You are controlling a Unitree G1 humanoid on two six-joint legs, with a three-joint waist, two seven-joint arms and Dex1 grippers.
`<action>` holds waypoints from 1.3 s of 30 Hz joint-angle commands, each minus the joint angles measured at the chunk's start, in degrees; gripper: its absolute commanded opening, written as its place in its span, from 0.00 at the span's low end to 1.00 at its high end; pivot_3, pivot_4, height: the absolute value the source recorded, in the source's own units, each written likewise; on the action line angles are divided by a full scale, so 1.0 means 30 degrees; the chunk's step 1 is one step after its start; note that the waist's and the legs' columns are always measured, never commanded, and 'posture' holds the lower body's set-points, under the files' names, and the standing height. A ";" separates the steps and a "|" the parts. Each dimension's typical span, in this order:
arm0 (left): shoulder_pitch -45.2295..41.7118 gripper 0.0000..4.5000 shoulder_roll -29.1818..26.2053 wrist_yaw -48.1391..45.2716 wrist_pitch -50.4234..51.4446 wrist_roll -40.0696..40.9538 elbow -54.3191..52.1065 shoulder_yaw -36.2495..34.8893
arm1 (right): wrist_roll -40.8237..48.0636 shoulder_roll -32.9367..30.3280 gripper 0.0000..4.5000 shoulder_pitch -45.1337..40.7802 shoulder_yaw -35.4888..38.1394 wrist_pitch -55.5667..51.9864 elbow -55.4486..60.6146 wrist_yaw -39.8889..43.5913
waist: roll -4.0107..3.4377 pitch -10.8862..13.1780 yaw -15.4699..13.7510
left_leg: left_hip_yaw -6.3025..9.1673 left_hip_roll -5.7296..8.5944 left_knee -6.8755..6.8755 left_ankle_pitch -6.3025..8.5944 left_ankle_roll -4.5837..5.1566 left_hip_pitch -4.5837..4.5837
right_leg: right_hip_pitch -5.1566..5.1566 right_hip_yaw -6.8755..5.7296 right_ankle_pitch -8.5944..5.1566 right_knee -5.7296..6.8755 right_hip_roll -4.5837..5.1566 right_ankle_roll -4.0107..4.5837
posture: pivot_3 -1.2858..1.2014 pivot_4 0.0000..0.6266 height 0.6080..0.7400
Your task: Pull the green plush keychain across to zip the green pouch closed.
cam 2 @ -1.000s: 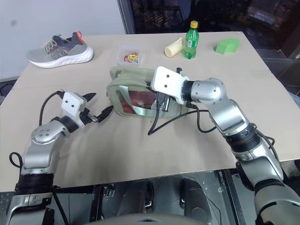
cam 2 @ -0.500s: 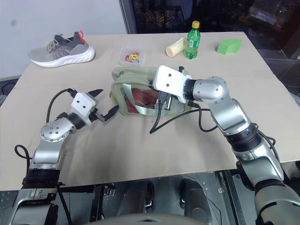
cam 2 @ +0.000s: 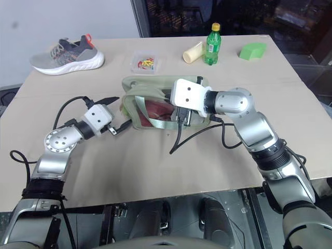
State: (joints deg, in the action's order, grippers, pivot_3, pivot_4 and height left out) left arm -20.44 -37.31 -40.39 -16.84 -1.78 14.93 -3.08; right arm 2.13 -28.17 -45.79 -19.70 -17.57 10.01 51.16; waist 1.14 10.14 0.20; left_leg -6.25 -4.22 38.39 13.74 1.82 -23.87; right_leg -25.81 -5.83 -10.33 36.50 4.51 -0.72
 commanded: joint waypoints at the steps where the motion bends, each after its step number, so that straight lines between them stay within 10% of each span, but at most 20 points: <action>1: -0.0131 0.82 0.0803 0.0256 -0.0549 -0.0574 0.0093 0.1237 | 0.0138 0.0265 0.00 -0.0003 0.0159 0.0232 0.0384 0.0147 | -0.0007 -0.0004 -0.0076 | -0.0004 0.0003 0.0001 0.0000 0.0001 0.0000 | 0.0002 0.0001 0.0000 0.0000 0.0003 -0.0001 | 0.52 0.24 1.00; 9: -0.0516 0.01 0.0676 0.1987 -0.1561 -0.1907 0.1067 0.1209 | 0.0041 0.0473 0.00 -0.0009 0.0137 0.0256 0.0298 0.0138 | -0.0006 -0.0005 -0.0032 | -0.0002 -0.0007 0.0006 -0.0001 0.0001 0.0005 | 0.0000 0.0001 0.0000 0.0011 -0.0005 -0.0001 | 0.52 0.24 1.00; 24: -0.3942 0.01 -0.5995 0.7547 -0.6608 -0.8997 0.0434 0.0817 | -0.0279 0.1121 0.00 -0.0240 0.0094 0.0804 -0.0663 -0.0012 | -0.0002 0.0000 0.0154 | -0.0011 -0.0024 -0.0001 0.0001 -0.0002 0.0002 | -0.0018 0.0001 -0.0001 0.0010 -0.0012 0.0003 | 0.52 0.24 1.00; 33: -1.0484 0.01 -0.6340 0.5504 -1.1474 -0.8442 0.4520 0.4063 | -0.0657 0.1705 0.00 -0.0574 0.0026 0.1311 -0.1540 -0.0031 | -0.0002 0.0000 0.0171 | -0.0084 -0.0019 -0.0005 -0.0001 0.0000 -0.0002 | -0.0063 0.0053 0.0001 0.0034 -0.0023 -0.0002 | 0.52 0.24 1.00; 39: -1.2586 0.63 -0.5778 0.5298 -1.4163 -0.7897 0.6339 0.5371 | -0.0822 0.1883 0.00 -0.0483 0.0111 0.1193 -0.1417 -0.0152 | -0.0001 0.0000 0.0194 | -0.0123 -0.0021 -0.0001 -0.0002 0.0002 0.0002 | -0.0092 0.0105 0.0001 0.0065 -0.0030 -0.0004 | 0.52 0.24 1.00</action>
State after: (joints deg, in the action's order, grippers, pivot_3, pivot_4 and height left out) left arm -55.13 -53.82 -24.11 -55.10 -26.12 32.57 14.12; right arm -0.37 -22.76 -46.69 -19.62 -14.28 4.96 50.93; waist 1.14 10.14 0.78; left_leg -6.63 -4.28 38.39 13.73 1.82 -23.86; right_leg -26.11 -5.51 -10.33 36.71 4.41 -0.73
